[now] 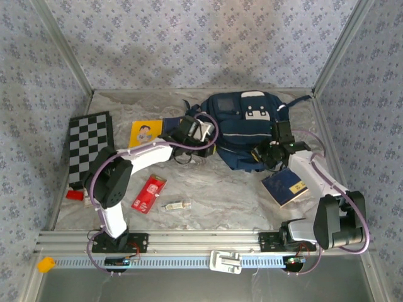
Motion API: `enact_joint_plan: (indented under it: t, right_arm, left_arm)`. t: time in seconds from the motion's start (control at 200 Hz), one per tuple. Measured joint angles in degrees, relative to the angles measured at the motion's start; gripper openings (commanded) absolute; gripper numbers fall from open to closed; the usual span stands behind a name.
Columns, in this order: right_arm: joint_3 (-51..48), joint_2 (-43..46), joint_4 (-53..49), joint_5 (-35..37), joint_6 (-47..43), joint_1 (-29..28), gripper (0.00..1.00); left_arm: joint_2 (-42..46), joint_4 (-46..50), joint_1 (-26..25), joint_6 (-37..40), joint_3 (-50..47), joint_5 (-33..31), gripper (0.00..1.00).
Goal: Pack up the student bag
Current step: Unzip the student bag at the center of the table, then move the book to the middle-left of the table.
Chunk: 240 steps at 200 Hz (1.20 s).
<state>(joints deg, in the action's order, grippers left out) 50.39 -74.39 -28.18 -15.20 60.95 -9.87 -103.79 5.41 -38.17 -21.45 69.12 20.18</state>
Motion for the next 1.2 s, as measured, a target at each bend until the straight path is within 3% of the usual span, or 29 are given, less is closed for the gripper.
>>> enact_joint_plan:
  t: [0.29, 0.69, 0.78, 0.914, 1.034, 1.199]
  right_arm:
    - [-2.3, 3.2, -0.9, 1.0, -0.6, 0.2, 0.00]
    - [-2.9, 0.3, 2.2, 6.1, 1.4, -6.0, 0.00]
    - [-2.4, -1.6, 3.0, 6.0, 1.4, -6.5, 0.16]
    - [-2.1, -1.0, 2.8, 6.9, 0.6, -7.2, 0.36]
    - [-2.1, 2.5, 1.5, 8.5, -1.4, -7.7, 0.50]
    - [-1.4, 6.1, -0.2, 9.5, -4.8, -9.5, 0.63]
  left_arm:
    - [-11.6, 5.8, 8.2, -1.2, 12.8, 0.4, 0.00]
    - [-20.6, 12.7, 9.1, -1.9, 26.6, -1.1, 0.00]
    - [-20.9, 13.6, 9.5, -0.8, 27.2, -1.3, 0.20]
    - [-19.6, 14.6, 9.9, 0.7, 26.4, 0.0, 0.39]
    - [-12.8, 14.7, 10.2, 1.0, 19.8, 1.0, 0.46]
    - [3.1, 15.2, 10.5, 1.1, 8.5, -0.4, 0.51]
